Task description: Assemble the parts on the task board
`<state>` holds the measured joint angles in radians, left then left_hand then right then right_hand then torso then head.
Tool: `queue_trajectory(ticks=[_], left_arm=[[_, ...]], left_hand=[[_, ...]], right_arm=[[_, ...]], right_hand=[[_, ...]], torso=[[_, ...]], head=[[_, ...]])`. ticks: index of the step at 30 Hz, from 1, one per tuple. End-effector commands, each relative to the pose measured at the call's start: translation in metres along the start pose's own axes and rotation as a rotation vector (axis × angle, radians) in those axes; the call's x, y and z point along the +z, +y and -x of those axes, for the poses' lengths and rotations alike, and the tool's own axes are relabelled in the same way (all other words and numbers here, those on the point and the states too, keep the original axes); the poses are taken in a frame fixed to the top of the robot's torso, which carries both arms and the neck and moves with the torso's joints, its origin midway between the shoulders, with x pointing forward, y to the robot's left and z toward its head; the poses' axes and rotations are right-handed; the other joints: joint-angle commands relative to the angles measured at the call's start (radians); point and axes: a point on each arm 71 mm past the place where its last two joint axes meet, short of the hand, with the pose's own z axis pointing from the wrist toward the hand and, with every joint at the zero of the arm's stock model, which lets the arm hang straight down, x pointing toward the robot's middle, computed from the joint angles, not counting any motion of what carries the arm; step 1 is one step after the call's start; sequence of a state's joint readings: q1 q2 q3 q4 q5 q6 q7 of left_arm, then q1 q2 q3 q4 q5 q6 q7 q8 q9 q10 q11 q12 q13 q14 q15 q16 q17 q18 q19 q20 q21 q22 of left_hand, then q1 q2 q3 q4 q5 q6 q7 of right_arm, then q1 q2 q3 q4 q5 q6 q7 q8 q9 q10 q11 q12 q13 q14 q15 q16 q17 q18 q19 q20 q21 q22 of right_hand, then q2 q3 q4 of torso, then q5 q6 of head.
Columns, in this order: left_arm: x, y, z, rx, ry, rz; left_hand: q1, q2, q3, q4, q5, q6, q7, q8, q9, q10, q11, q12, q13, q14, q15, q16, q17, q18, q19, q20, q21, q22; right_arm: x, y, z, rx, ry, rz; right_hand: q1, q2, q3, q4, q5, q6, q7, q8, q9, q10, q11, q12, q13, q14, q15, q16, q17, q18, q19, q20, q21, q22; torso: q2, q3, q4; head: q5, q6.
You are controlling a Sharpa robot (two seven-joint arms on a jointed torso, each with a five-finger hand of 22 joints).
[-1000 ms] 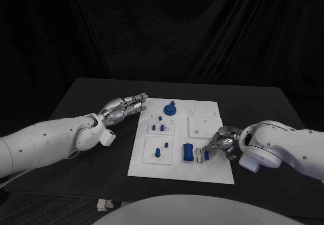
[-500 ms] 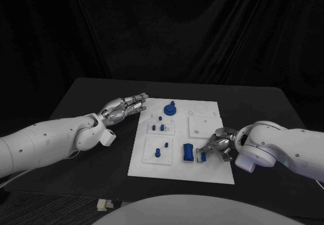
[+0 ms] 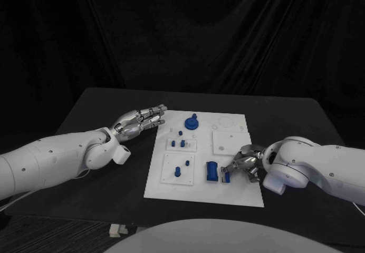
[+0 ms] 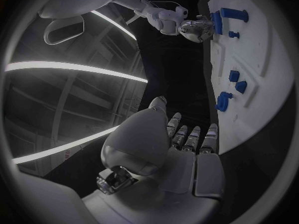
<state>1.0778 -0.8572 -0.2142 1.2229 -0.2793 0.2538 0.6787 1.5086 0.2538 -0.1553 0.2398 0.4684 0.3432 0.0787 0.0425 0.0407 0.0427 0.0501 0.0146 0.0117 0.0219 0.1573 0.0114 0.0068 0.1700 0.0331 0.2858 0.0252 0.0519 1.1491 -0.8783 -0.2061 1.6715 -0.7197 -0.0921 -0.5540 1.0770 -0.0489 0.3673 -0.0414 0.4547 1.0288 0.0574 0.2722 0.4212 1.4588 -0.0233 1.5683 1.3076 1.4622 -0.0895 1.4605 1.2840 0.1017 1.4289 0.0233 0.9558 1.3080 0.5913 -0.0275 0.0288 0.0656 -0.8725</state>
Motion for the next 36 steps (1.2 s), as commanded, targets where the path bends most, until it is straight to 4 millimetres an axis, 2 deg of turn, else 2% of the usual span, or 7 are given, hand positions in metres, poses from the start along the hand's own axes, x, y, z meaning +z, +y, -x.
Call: queue_trajectory(ticks=[1,5,10,15,17,28,36], left_arm=[[0.0008,-0.0035,-0.0017,-0.015,0.007,-0.055],[0.0008,-0.0034,-0.0018,-0.016,0.008,-0.054],[0.0009,-0.0033,-0.0019,-0.017,0.009,-0.053],[0.0009,-0.0032,-0.002,-0.018,0.01,-0.051],[0.0009,-0.0031,-0.0021,-0.018,0.011,-0.051],[0.001,-0.0028,-0.0023,-0.02,0.013,-0.048],[0.0008,-0.0026,-0.002,-0.02,0.013,-0.045]], left_hand=[[0.008,-0.001,0.002,-0.001,0.006,0.0,0.004,0.002,0.0,-0.001,0.005,0.002,0.001,-0.003,0.003,0.004,0.001,0.01,0.006,0.0,0.005,0.0],[0.008,0.0,0.003,-0.002,0.007,-0.001,0.004,0.002,0.0,-0.001,0.005,0.002,0.001,-0.003,0.004,0.004,0.001,0.01,0.006,0.0,0.005,0.0],[0.009,0.0,0.003,-0.002,0.007,0.001,0.005,0.002,0.001,-0.001,0.005,0.002,0.001,-0.003,0.004,0.004,0.001,0.01,0.006,0.0,0.005,0.0],[0.01,0.0,0.005,-0.004,0.009,0.002,0.006,0.002,0.001,-0.002,0.006,0.001,0.0,-0.003,0.004,0.004,0.001,0.01,0.006,0.001,0.006,0.0],[0.01,0.0,0.005,-0.004,0.009,0.002,0.006,0.002,0.001,-0.002,0.006,0.001,0.0,-0.003,0.004,0.004,0.001,0.01,0.006,0.001,0.006,0.0],[0.011,0.0,0.008,-0.007,0.01,0.012,0.008,0.004,0.002,-0.002,0.007,0.001,0.0,-0.003,0.004,0.004,0.001,0.01,0.006,0.001,0.005,0.0],[0.012,0.0,0.01,-0.01,0.012,0.017,0.01,0.005,0.003,-0.002,0.008,0.001,0.001,-0.003,0.005,0.004,0.001,0.01,0.006,0.001,0.005,-0.001]], right_arm=[[0.0016,-0.0039,-0.0034,-0.004,0.018,-0.029],[0.0017,-0.004,-0.0033,-0.002,0.016,-0.029],[0.0018,-0.004,-0.003,0.0,0.012,-0.029],[0.0017,-0.0043,-0.0035,-0.002,0.016,-0.033],[0.0017,-0.0046,-0.0035,-0.004,0.018,-0.036],[0.0015,-0.006,-0.0034,-0.007,0.023,-0.044],[0.001,-0.0061,-0.0036,-0.006,0.024,-0.041]], right_hand=[[-0.012,0.003,0.001,0.008,-0.005,-0.004,-0.001,0.001,-0.001,0.112,0.003,0.003,0.263,0.059,0.005,-0.002,-0.003,0.01,-0.008,0.002,-0.006,0.111],[-0.046,0.006,-0.011,0.038,-0.049,-0.003,-0.003,0.003,0.0,0.112,0.001,0.003,0.263,0.059,0.004,-0.003,-0.004,0.011,-0.008,0.001,-0.014,0.109],[-0.054,0.008,-0.013,0.046,-0.057,-0.004,-0.003,0.003,0.0,0.112,0.001,0.003,0.263,0.058,0.003,-0.004,-0.007,0.011,-0.008,0.001,-0.016,0.108],[-0.074,-0.002,-0.036,0.065,-0.158,-0.004,-0.002,0.003,0.001,0.112,0.003,0.003,0.263,0.059,0.004,-0.005,-0.007,0.011,-0.007,0.001,-0.02,0.108],[-0.094,-0.011,-0.062,0.081,-0.156,-0.002,0.0,0.005,0.002,0.112,0.004,0.003,0.263,0.059,0.005,-0.004,-0.005,0.011,-0.006,0.001,-0.021,0.108],[-0.115,-0.014,-0.19,0.135,-0.388,-0.001,-0.003,0.008,0.006,0.112,0.002,0.003,0.263,0.061,0.003,0.0,0.0,0.01,0.0,0.001,-0.024,0.11],[-0.131,-0.023,-0.266,0.173,-0.402,0.003,-0.005,0.015,0.011,0.112,0.0,0.003,0.263,0.061,0.003,0.001,0.002,0.011,0.002,0.0,-0.028,0.111]], torso=[[0.0,0.0,0.0003],[0.0,-0.0004,0.0],[0.0,0.0,-0.0001],[0.0,-0.0001,-0.0001],[0.0,-0.0001,-0.0001],[0.0,-0.0001,0.0001],[0.0,-0.0001,0.0001]], head=[[0.0,0.0],[0.003,0.0],[0.003,0.0],[0.006,0.0],[0.005,0.0],[0.006,0.0],[0.008,0.0]])
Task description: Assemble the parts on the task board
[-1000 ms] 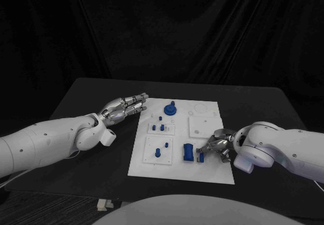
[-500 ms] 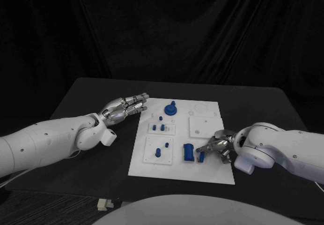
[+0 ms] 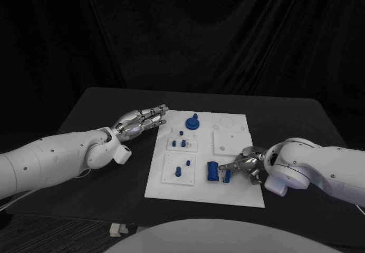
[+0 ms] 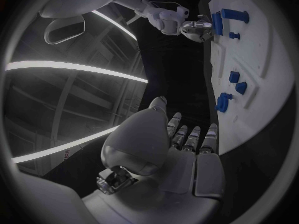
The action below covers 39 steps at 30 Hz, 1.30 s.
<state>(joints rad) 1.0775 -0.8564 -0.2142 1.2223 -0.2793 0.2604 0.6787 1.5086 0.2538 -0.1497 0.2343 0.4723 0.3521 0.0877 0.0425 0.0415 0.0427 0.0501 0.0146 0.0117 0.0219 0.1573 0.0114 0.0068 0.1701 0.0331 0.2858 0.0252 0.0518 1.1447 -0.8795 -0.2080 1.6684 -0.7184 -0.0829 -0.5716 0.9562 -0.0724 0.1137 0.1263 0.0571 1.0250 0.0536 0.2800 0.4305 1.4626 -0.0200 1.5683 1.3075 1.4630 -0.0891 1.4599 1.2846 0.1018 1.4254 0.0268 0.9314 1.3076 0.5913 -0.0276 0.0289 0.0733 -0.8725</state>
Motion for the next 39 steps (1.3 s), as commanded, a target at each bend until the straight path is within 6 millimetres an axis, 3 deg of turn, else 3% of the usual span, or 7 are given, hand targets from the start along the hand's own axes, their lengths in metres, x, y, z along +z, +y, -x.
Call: queue_trajectory(ticks=[1,11,18,20,32,36,39], left_arm=[[0.001,-0.003,-0.002,-0.016,0.008,-0.045],[0.001,-0.002,-0.001,-0.016,0.008,-0.039],[0.001,-0.002,-0.001,-0.015,0.007,-0.033],[0.001,-0.001,-0.001,-0.015,0.007,-0.032],[0.0,-0.001,-0.001,-0.015,0.006,-0.031],[0.0,-0.002,-0.001,-0.012,0.003,-0.039],[-0.001,-0.003,0.0,-0.008,-0.003,-0.048]], left_hand=[[0.012,0.0,0.004,-0.004,0.008,0.008,0.001,0.005,0.002,-0.002,0.008,0.001,0.001,-0.003,0.005,0.004,0.001,0.01,0.006,0.001,0.005,-0.001],[0.013,0.0,0.006,-0.006,0.009,0.01,0.002,0.006,0.002,-0.002,0.009,0.001,0.0,-0.004,0.004,0.004,0.001,0.01,0.006,0.001,0.005,-0.001],[0.013,0.0,0.007,-0.007,0.009,0.013,0.002,0.006,0.003,-0.002,0.009,0.001,0.0,-0.004,0.004,0.003,0.001,0.01,0.005,0.001,0.005,-0.001],[0.013,0.0,0.007,-0.007,0.009,0.013,0.002,0.006,0.003,-0.002,0.009,0.001,0.0,-0.004,0.004,0.003,0.001,0.01,0.005,0.001,0.005,-0.001],[0.013,0.0,0.007,-0.007,0.009,0.013,0.002,0.006,0.003,-0.002,0.009,0.001,0.0,-0.004,0.004,0.003,0.001,0.01,0.005,0.001,0.005,-0.001],[0.013,0.0,0.008,-0.008,0.01,0.014,0.003,0.007,0.003,-0.002,0.009,0.001,0.001,-0.004,0.004,0.004,0.001,0.009,0.006,0.001,0.005,-0.001],[0.013,-0.001,0.008,-0.009,0.01,0.018,0.003,0.007,0.003,0.0,0.009,0.002,0.001,-0.003,0.003,0.004,0.001,0.01,0.006,0.0,0.006,0.0]], right_arm=[[0.0,-0.002,-0.002,-0.005,0.013,-0.016],[0.0,-0.001,-0.002,0.0,0.006,-0.011],[0.0,-0.001,-0.001,0.004,0.0,-0.009],[0.0,-0.001,-0.001,0.005,-0.002,-0.009],[-0.002,0.0,0.002,0.034,-0.045,0.029],[-0.009,-0.001,0.005,0.054,-0.076,0.062],[-0.018,0.003,0.014,0.06,-0.107,0.109]], right_hand=[[-0.01,0.002,-0.018,0.008,-0.004,0.011,-0.002,0.01,0.004,0.108,-0.004,0.003,0.263,0.06,0.002,0.002,0.002,0.011,0.006,-0.004,-0.003,0.111],[-0.005,0.029,-0.083,0.052,-0.004,0.044,-0.023,0.081,0.065,0.108,-0.022,0.003,0.263,0.061,-0.012,0.003,0.004,0.011,0.009,-0.016,-0.005,0.112],[0.014,0.049,-0.124,0.073,-0.002,0.022,-0.034,0.153,0.148,0.108,-0.031,0.003,0.263,0.061,-0.021,0.003,0.003,0.011,0.01,-0.023,-0.008,0.113],[0.023,0.056,-0.143,0.082,-0.002,0.006,-0.037,0.188,0.191,0.108,-0.034,0.003,0.263,0.061,-0.023,0.003,0.002,0.01,0.012,-0.026,-0.007,0.114],[0.022,0.069,-0.163,0.099,-0.002,-0.018,-0.038,0.216,0.232,0.108,-0.035,0.003,0.263,0.06,-0.024,0.002,0.001,0.01,0.012,-0.027,-0.01,0.113],[0.004,0.083,-0.184,0.129,-0.001,-0.035,-0.038,0.232,0.257,0.108,-0.035,0.003,0.263,0.061,-0.024,0.003,0.002,0.01,0.013,-0.027,-0.009,0.114],[-0.046,0.114,-0.214,0.164,0.026,-0.043,-0.038,0.245,0.278,0.108,-0.036,0.003,0.263,0.061,-0.024,0.004,0.003,0.01,0.015,-0.028,-0.008,0.115]], torso=[[0.0,-0.0001,0.0],[0.0,0.0001,0.0],[0.0,0.0001,0.0],[0.0,-0.0001,-0.0001],[0.0,0.0001,0.0001],[0.0,0.0001,-0.0001],[0.0,0.0002,0.0001]], head=[[0.0,0.0],[0.003,0.0],[0.002,0.0],[0.003,0.0],[0.006,0.0],[0.007,0.0],[0.006,0.0]])
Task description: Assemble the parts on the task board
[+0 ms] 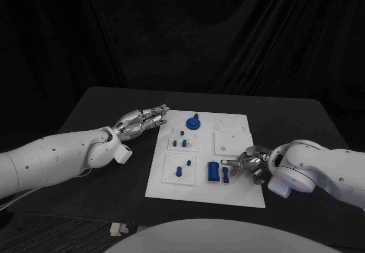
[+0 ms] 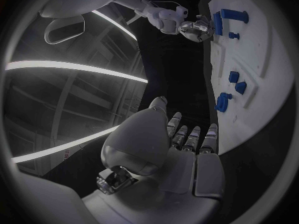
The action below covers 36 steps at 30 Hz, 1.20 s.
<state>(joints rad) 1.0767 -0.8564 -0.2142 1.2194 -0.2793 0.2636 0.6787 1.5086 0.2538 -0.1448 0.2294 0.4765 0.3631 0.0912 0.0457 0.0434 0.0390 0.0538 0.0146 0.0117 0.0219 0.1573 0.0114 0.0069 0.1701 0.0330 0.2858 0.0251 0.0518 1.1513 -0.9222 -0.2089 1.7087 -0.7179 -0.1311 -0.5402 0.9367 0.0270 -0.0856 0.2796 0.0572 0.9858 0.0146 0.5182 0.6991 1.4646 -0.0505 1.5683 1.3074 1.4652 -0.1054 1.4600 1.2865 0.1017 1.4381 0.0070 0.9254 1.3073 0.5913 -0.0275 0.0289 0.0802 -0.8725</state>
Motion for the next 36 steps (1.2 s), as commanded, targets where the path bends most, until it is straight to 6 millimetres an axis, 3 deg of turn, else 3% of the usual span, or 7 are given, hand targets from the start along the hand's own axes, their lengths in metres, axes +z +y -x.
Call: queue_trajectory(ticks=[1,10,17,23,24,27,36], left_arm=[[-0.001,-0.004,-0.001,-0.005,-0.006,-0.052],[-0.003,-0.008,-0.001,0.022,-0.039,-0.103],[-0.001,-0.012,-0.003,0.041,-0.057,-0.151],[0.001,-0.014,-0.006,0.054,-0.067,-0.185],[0.001,-0.014,-0.006,0.058,-0.07,-0.191],[0.001,-0.016,-0.007,0.067,-0.079,-0.207],[0.001,-0.017,-0.008,0.077,-0.087,-0.225]], left_hand=[[0.012,-0.001,0.004,-0.004,0.005,0.008,-0.001,0.005,0.002,0.004,0.005,0.002,0.001,-0.003,0.003,0.004,0.001,0.01,0.007,0.0,0.006,0.0],[-0.021,-0.013,-0.018,0.037,-0.002,0.04,0.001,0.011,0.004,0.016,0.009,0.007,0.003,-0.004,-0.023,0.003,0.001,0.011,0.001,-0.014,0.002,-0.007],[-0.076,0.001,-0.066,0.064,-0.045,0.061,0.004,0.012,0.004,0.022,0.013,0.009,0.004,-0.012,-0.066,-0.003,-0.002,0.012,-0.012,-0.053,-0.006,-0.021],[-0.157,0.009,-0.126,0.064,-0.199,0.023,-0.021,0.0,-0.001,0.011,-0.011,0.004,0.001,-0.022,-0.109,-0.011,-0.007,0.01,-0.029,-0.089,-0.021,-0.044],[-0.162,0.005,-0.132,0.063,-0.22,0.012,-0.029,-0.002,-0.003,0.007,-0.02,0.002,0.0,-0.022,-0.118,-0.011,-0.007,0.01,-0.03,-0.094,-0.021,-0.045],[-0.173,-0.009,-0.147,0.063,-0.262,-0.019,-0.05,-0.008,-0.006,-0.004,-0.042,-0.003,-0.002,-0.022,-0.138,-0.011,-0.007,0.01,-0.031,-0.111,-0.023,-0.048],[-0.173,-0.022,-0.155,0.061,-0.266,-0.039,-0.069,-0.01,-0.007,-0.022,-0.063,-0.01,-0.007,-0.022,-0.146,-0.011,-0.007,0.01,-0.033,-0.127,-0.025,-0.052]], right_arm=[[-0.011,0.01,0.014,0.031,-0.081,0.098],[-0.042,0.025,0.056,0.124,-0.261,0.405],[-0.06,0.029,0.069,0.205,-0.345,0.68],[-0.059,0.022,0.06,0.28,-0.268,0.833],[-0.058,0.02,0.059,0.299,-0.258,0.86],[-0.057,0.016,0.055,0.33,-0.246,0.927],[-0.052,0.011,0.052,0.354,-0.259,1.012]], right_hand=[[-0.039,0.021,-0.024,0.01,0.049,-0.004,-0.001,0.009,0.013,0.106,-0.006,0.002,0.263,0.059,-0.009,0.003,0.0,0.01,0.002,-0.008,-0.002,0.115],[-0.114,0.154,-0.169,0.012,0.057,-0.02,0.016,-0.047,-0.025,0.01,0.014,-0.115,0.131,-0.068,0.013,-0.351,-0.552,0.081,-0.157,0.01,-0.525,-0.05],[-0.119,0.194,-0.287,0.015,-0.004,-0.208,0.116,-0.281,-0.275,-0.382,0.089,-0.7,-0.442,-0.219,0.086,-0.722,-0.861,0.08,-0.258,0.083,-0.693,-0.192],[-0.04,0.176,-0.334,-0.006,0.021,-0.297,0.104,-0.353,-0.386,-0.944,0.294,-1.245,-0.791,-0.83,0.326,-1.242,-1.096,-0.033,-0.791,0.229,-0.865,-0.478],[-0.019,0.172,-0.332,0.0,0.017,-0.354,0.063,-0.384,-0.407,-1.102,0.241,-1.329,-0.838,-1.108,0.288,-1.365,-1.169,-0.034,-1.217,0.187,-0.895,-0.88],[0.024,0.16,-0.313,0.01,-0.003,-0.478,-0.016,-0.42,-0.476,-1.318,0.146,-1.437,-1.03,-1.386,0.201,-1.433,-1.252,-0.004,-1.43,0.159,-0.92,-1.243],[0.064,0.134,-0.258,0.01,0.004,-0.615,-0.099,-0.441,-0.59,-1.426,0.007,-1.467,-1.196,-1.465,0.108,-1.46,-1.286,0.076,-1.438,0.109,-0.925,-1.307]], torso=[[0.0,0.0001,0.0],[0.0,0.0,0.0],[-0.011,-0.0013,-0.0038],[-0.011,-0.0001,-0.0044],[-0.011,-0.0011,-0.005],[-0.012,-0.0014,-0.0025],[-0.011,-0.0017,-0.0032]], head=[[0.0,0.0],[-0.013,0.0],[-0.014,0.0],[-0.016,0.0],[-0.015,0.0],[-0.011,0.0],[-0.004,0.0]])
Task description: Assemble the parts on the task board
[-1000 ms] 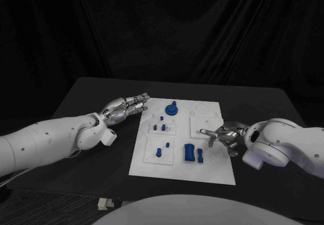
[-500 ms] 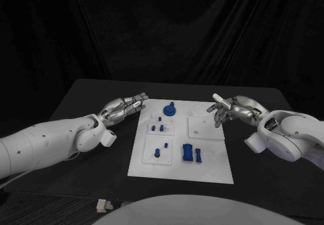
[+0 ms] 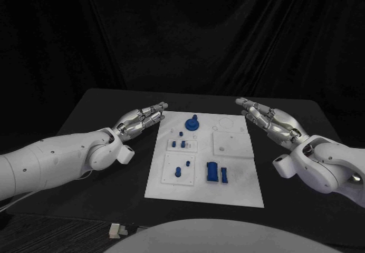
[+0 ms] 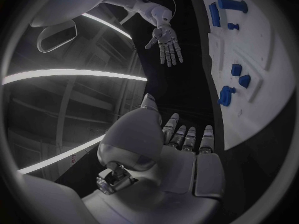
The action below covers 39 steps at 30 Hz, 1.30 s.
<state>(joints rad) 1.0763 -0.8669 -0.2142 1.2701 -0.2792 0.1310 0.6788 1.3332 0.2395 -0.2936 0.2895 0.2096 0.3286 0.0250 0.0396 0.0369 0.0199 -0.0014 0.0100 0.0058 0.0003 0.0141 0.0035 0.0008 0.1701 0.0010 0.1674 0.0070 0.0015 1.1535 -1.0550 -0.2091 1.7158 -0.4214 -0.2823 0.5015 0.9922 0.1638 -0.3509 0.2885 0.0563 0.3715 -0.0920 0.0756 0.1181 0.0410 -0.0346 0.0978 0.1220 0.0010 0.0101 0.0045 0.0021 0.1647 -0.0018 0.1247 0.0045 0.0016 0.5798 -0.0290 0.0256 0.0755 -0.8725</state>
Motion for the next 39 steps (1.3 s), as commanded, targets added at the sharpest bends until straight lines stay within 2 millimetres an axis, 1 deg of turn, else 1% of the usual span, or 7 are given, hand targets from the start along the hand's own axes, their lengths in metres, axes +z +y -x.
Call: queue_trajectory(ticks=[1,3,4,7,16,27,39], left_arm=[[-0.001,-0.015,0.0,0.011,-0.021,-0.215],[-0.001,-0.015,0.0,0.011,-0.021,-0.215],[0.0,0.0,0.0,0.004,-0.006,0.0],[0.002,-0.001,-0.001,0.006,-0.017,-0.003],[0.018,-0.012,-0.012,0.023,-0.137,-0.027],[0.044,-0.038,-0.036,0.024,-0.398,-0.035],[0.057,-0.062,-0.059,-0.007,-0.624,0.009]], left_hand=[[0.003,-0.008,-0.006,0.001,0.003,-0.004,-0.003,-0.004,-0.001,-0.003,-0.008,-0.005,-0.001,0.0,-0.002,-0.004,-0.001,0.01,-0.001,-0.009,-0.007,-0.002],[0.007,-0.007,-0.004,0.001,0.01,-0.004,-0.003,-0.003,-0.001,-0.004,-0.009,-0.005,-0.001,0.0,0.0,-0.004,-0.001,0.01,-0.001,-0.01,-0.007,-0.001],[-0.4,-0.072,0.088,-0.087,-0.059,-0.099,-0.025,-0.04,-0.037,-0.02,0.001,-0.01,-0.006,0.0,-0.014,-0.004,-0.001,-0.051,-0.001,-0.053,-0.007,-0.002],[-0.491,-0.092,0.107,-0.106,-0.071,-0.124,-0.025,-0.04,-0.037,-0.02,0.001,-0.01,-0.006,0.0,-0.014,-0.004,-0.001,-0.051,-0.001,-0.067,-0.007,-0.002],[-0.753,-0.137,0.165,-0.164,-0.114,-0.187,-0.025,-0.04,-0.037,-0.02,0.001,-0.01,-0.006,0.0,-0.014,-0.004,-0.001,-0.079,-0.001,-0.095,-0.007,-0.002],[-0.962,-0.24,0.21,-0.209,-0.21,-0.236,-0.025,-0.04,-0.037,-0.02,0.001,-0.01,-0.006,0.0,-0.014,-0.004,-0.001,-0.17,-0.001,-0.167,-0.007,-0.002],[-1.108,-0.24,0.294,-0.29,-0.21,-0.329,-0.025,-0.04,-0.037,-0.02,0.001,-0.01,-0.006,0.0,-0.014,-0.004,-0.001,-0.17,-0.001,-0.167,-0.007,-0.002]], right_arm=[[0.0,0.005,0.0,0.05,-0.003,0.109],[0.0,0.004,0.0,0.052,-0.003,0.115],[0.001,0.0,0.0,0.014,-0.003,0.037],[0.003,0.001,0.0,0.019,-0.021,0.038],[0.032,0.004,-0.001,0.079,-0.213,0.029],[0.069,0.006,-0.009,0.202,-0.509,-0.053],[0.074,0.005,-0.011,0.223,-0.552,-0.073]], right_hand=[[0.015,-0.004,0.014,0.001,0.006,-0.005,-0.003,0.002,-0.019,-0.004,0.008,0.011,-0.018,-0.001,0.0,-0.004,-0.002,0.012,0.002,-0.007,-0.004,-0.002],[0.018,-0.004,0.018,0.002,0.008,0.003,0.017,0.007,-0.025,-0.008,-0.006,0.012,-0.029,-0.001,0.004,-0.004,-0.002,0.01,0.002,-0.006,-0.004,-0.002],[-0.293,-0.054,0.113,-0.085,-0.056,-0.11,0.092,-0.076,-0.118,-0.041,0.035,-0.023,-0.052,-0.001,-0.01,-0.004,-0.002,-0.049,0.002,-0.04,-0.004,-0.002],[-0.627,-0.164,0.231,-0.187,-0.056,-0.24,0.092,-0.076,-0.118,-0.041,0.035,-0.098,-0.122,-0.001,-0.01,-0.004,-0.002,-0.165,0.002,-0.125,-0.004,-0.002],[-0.992,-0.164,0.351,-0.289,-0.056,-0.371,0.092,-0.076,-0.118,-0.041,0.035,-0.098,-0.122,-0.001,-0.01,-0.004,-0.002,-0.165,0.002,-0.125,-0.004,-0.002],[-0.992,-0.164,0.351,-0.289,-0.056,-0.371,0.092,-0.076,-0.118,-0.041,0.035,-0.098,-0.122,-0.001,-0.01,-0.004,-0.002,-0.165,0.002,-0.125,-0.004,-0.002],[-0.992,-0.164,0.351,-0.289,-0.056,-0.371,0.092,-0.076,-0.118,-0.041,0.035,-0.098,-0.122,-0.001,-0.01,-0.004,-0.002,-0.165,0.002,-0.125,-0.004,-0.002]], torso=[[0.0,-0.0003,-0.0002],[0.0,-0.0001,0.0003],[0.0,-0.0001,0.0001],[-0.001,0.0008,-0.0007],[-0.012,0.0097,-0.0086],[-0.031,0.0255,-0.0225],[-0.036,0.029,-0.0256]], head=[[0.002,0.0],[0.002,0.0],[0.001,0.0],[-0.001,0.008],[-0.025,0.092],[-0.066,0.24],[-0.075,0.272]])
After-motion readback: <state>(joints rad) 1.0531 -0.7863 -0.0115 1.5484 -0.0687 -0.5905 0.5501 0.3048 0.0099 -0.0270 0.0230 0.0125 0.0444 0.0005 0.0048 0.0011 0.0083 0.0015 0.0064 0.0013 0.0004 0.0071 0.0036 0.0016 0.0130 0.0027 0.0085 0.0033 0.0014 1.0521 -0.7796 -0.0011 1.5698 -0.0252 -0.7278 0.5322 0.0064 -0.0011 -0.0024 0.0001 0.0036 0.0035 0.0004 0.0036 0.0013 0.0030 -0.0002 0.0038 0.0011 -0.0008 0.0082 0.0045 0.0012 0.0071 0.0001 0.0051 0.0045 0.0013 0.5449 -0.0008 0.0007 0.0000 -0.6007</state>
